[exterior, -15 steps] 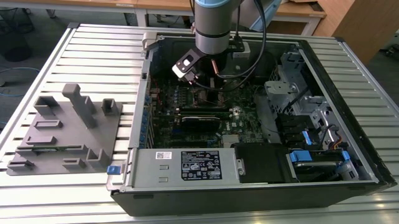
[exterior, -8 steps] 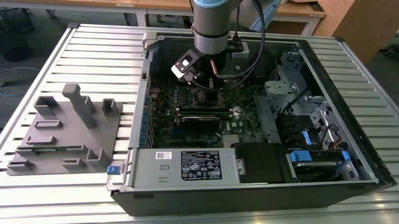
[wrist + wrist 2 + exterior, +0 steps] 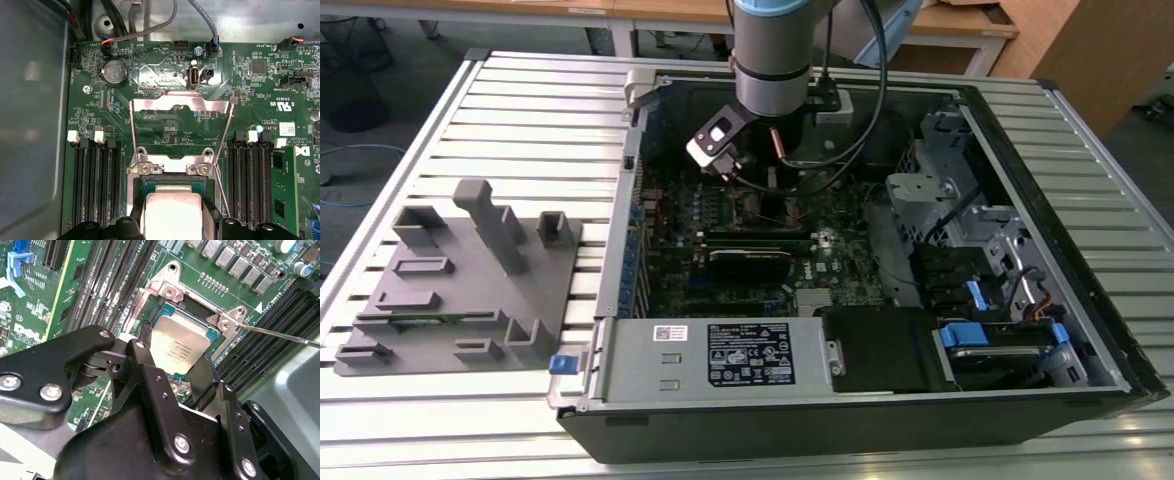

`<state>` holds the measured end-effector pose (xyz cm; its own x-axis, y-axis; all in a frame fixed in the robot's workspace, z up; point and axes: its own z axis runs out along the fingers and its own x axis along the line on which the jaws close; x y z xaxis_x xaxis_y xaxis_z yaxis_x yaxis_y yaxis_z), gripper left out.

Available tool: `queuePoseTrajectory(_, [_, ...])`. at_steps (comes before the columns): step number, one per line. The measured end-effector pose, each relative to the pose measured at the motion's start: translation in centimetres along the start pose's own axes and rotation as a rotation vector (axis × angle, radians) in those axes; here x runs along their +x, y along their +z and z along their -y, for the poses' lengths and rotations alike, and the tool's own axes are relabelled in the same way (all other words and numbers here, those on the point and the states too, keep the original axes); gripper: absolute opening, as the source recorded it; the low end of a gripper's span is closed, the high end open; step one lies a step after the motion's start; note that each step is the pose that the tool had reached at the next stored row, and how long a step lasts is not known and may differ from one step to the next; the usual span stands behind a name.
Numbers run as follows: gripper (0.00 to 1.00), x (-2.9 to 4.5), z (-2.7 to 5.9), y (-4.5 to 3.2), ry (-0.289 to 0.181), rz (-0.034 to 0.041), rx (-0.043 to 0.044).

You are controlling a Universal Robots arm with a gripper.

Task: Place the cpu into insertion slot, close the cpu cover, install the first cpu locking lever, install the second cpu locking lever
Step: 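Place the cpu into insertion slot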

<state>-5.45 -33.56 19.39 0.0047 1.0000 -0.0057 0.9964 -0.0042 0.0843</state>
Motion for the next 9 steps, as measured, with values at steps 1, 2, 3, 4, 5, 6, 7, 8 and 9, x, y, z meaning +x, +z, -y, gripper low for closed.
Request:
queuePoseTrajectory(1, [0.54, 0.0, -0.01, -0.07, 0.0, 0.0, 0.0])
queuePoseTrajectory(2, [0.54, -0.01, -0.01, -0.15, 0.0, 0.0002, 0.0])
queuePoseTrajectory(3, [0.54, 0.0, -0.02, -0.19, 0.0, 0.0002, -0.0002])
queuePoseTrajectory(4, [0.54, 0.0, -0.02, -0.19, 0.0, 0.0, -0.0004])
queuePoseTrajectory(5, [0.54, 0.0, -0.02, -0.19, 0.0, 0.0001, -0.0004])
queuePoseTrajectory(6, [0.54, 0.0, 0.01, -0.2, 0.0, 0.0001, -0.0009])
queuePoseTrajectory(7, [0.54, -0.01, 0.04, -0.21, 0.0, 0.0002, -0.0026])
queuePoseTrajectory(8, [0.54, -0.01, 0.05, -0.2, 0.0, 0.0003, -0.0052])
queuePoseTrajectory(9, [0.54, -0.01, 0.06, -0.2, 0.0, 0.0003, -0.0079])
